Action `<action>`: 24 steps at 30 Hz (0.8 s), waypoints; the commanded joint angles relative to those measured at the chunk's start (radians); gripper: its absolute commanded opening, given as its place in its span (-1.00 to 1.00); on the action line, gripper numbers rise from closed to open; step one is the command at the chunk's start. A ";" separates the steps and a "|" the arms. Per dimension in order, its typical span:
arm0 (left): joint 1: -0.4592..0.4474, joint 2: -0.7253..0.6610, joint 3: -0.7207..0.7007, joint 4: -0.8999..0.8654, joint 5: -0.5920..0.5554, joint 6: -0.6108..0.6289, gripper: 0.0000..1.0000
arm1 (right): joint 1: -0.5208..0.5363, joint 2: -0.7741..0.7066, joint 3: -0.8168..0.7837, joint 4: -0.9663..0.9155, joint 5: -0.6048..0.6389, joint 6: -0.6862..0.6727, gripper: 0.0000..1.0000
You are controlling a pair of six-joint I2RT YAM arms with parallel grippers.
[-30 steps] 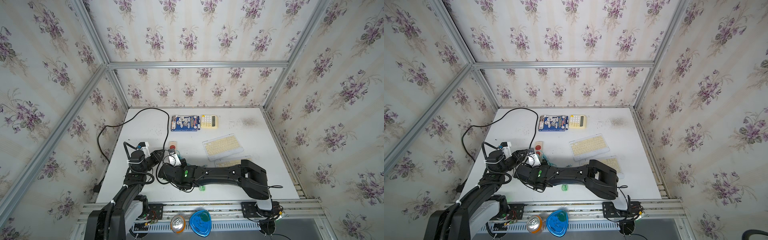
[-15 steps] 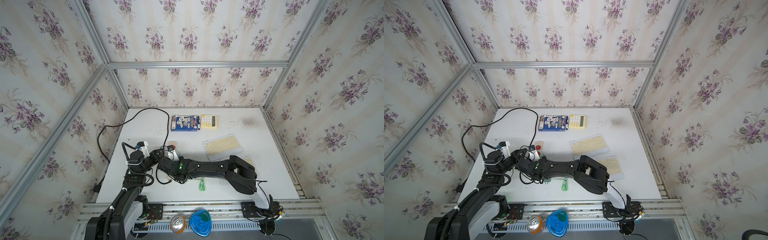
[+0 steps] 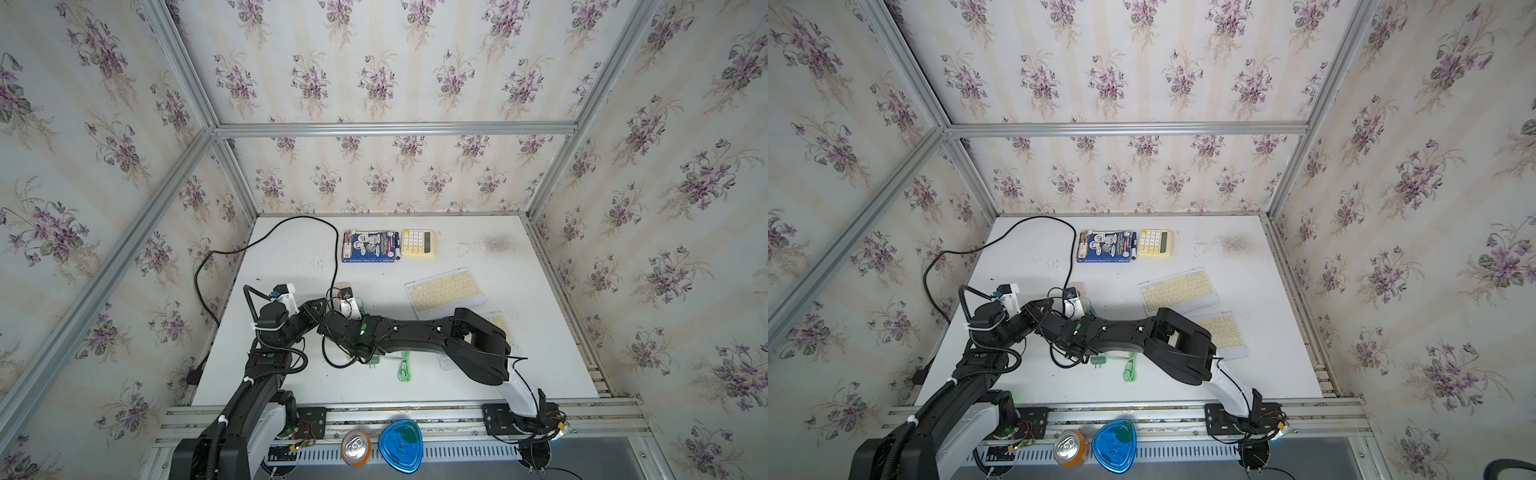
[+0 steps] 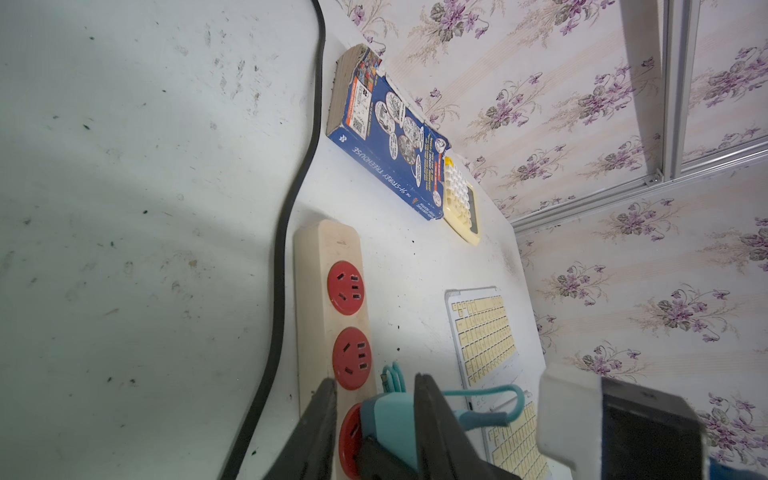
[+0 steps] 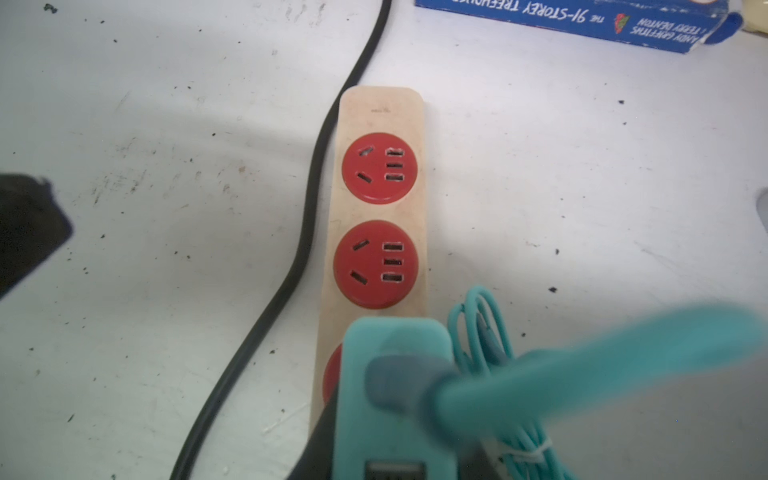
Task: Unplug the wireless keyboard
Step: Remove the plug from the socket.
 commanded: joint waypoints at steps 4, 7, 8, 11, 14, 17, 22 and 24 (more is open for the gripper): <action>-0.001 0.040 0.015 0.056 0.071 0.013 -0.31 | -0.008 -0.072 -0.082 0.095 0.079 0.010 -0.84; -0.018 0.085 0.038 0.085 0.121 0.021 -0.31 | -0.008 -0.087 -0.120 0.130 0.078 0.018 -0.91; -0.031 0.105 0.046 0.097 0.133 0.022 -0.31 | -0.008 -0.087 -0.130 0.147 0.073 0.017 -0.92; -0.085 0.184 0.084 0.129 0.174 0.034 -0.34 | -0.008 -0.068 -0.116 0.141 0.061 0.016 -1.00; -0.116 0.263 0.109 0.149 0.180 0.034 -0.35 | -0.008 -0.061 -0.118 0.139 0.060 0.033 -1.00; -0.129 0.336 0.130 0.180 0.217 0.021 -0.40 | -0.008 -0.059 -0.134 0.167 0.050 0.034 -1.00; -0.168 0.463 0.173 0.200 0.248 0.010 -0.45 | -0.008 -0.055 -0.136 0.170 0.034 0.044 -1.00; -0.173 0.500 0.184 0.202 0.259 -0.002 -0.50 | -0.007 -0.050 -0.132 0.171 0.030 0.044 -1.00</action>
